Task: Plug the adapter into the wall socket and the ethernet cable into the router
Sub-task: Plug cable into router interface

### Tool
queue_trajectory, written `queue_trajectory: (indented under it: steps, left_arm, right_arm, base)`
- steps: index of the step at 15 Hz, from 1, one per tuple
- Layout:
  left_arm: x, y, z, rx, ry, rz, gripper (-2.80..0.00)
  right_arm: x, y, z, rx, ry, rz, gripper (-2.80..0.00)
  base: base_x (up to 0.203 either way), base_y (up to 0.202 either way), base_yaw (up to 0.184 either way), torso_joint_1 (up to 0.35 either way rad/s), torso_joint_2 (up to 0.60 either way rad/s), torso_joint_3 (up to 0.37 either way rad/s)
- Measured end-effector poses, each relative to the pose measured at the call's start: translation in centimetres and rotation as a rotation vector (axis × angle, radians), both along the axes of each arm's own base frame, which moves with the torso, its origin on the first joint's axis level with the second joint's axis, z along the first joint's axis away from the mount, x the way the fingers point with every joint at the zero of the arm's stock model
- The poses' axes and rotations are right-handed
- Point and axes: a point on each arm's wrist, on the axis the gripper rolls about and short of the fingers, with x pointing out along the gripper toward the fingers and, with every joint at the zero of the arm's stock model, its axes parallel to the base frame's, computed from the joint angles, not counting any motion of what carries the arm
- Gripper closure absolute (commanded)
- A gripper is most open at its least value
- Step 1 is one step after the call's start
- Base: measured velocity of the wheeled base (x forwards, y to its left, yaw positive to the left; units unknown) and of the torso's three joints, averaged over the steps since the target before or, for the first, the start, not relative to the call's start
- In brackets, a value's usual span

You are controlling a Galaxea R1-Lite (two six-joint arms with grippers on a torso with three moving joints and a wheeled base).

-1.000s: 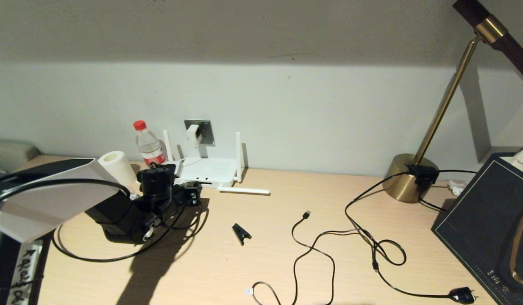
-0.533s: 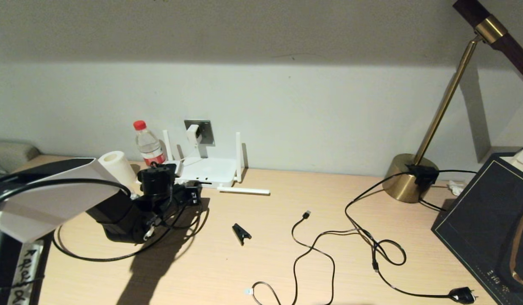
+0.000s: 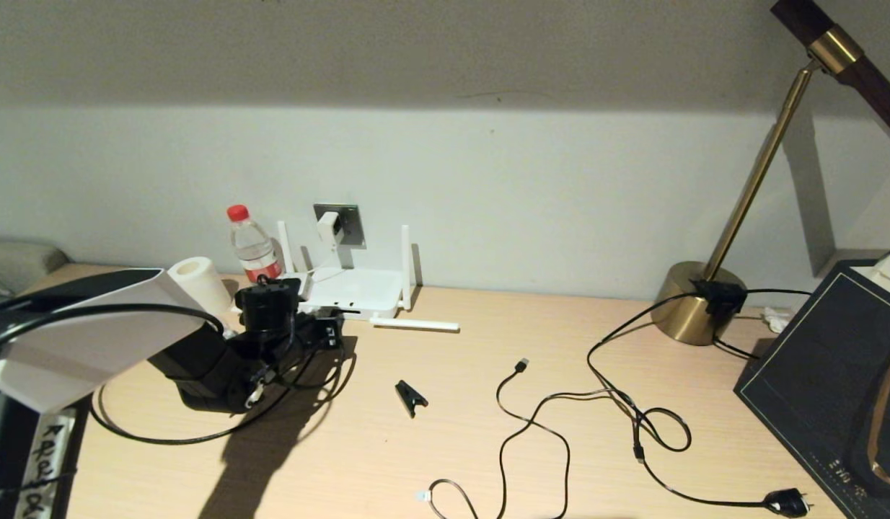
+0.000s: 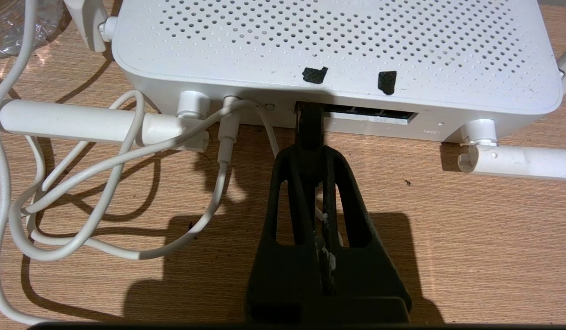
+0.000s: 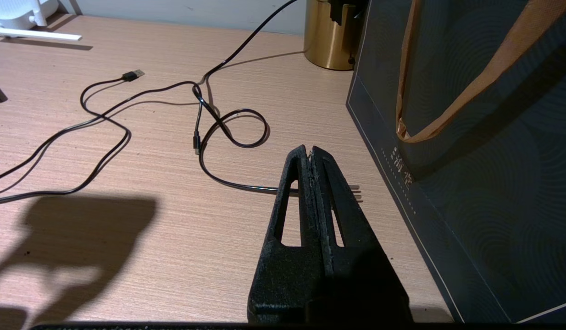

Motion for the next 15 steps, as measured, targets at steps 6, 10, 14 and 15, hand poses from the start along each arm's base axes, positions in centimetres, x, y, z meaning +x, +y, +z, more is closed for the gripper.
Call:
queue_trajectory:
  steps: [6,10,14,15]
  left_arm:
    - [0.32,0.02,-0.19,0.000,0.000,0.001,0.00]
    - [0.58,-0.02,-0.38,-0.001,-0.001,0.000,0.00]
    - [0.66,-0.03,-0.49,0.000,0.001,0.000,0.00]
    - [0.68,-0.03,-0.49,0.000,0.001,0.000,0.00]
  right_arm:
    - [0.00,0.00,0.00,0.000,0.000,0.000,0.00]
    - [0.00,0.00,0.00,0.000,0.000,0.000,0.00]
    - [0.00,0.00,0.00,0.001,0.000,0.000,0.00]
    - [0.00,0.00,0.00,0.000,0.000,0.000,0.00]
  base:
    - [0.000,0.000,0.000,0.000,0.00,0.000]
    - [0.000,0.000,0.000,0.000,0.00,0.000]
    - [0.000,0.000,0.000,0.000,0.00,0.000]
    - [0.000,0.000,0.000,0.000,0.00,0.000]
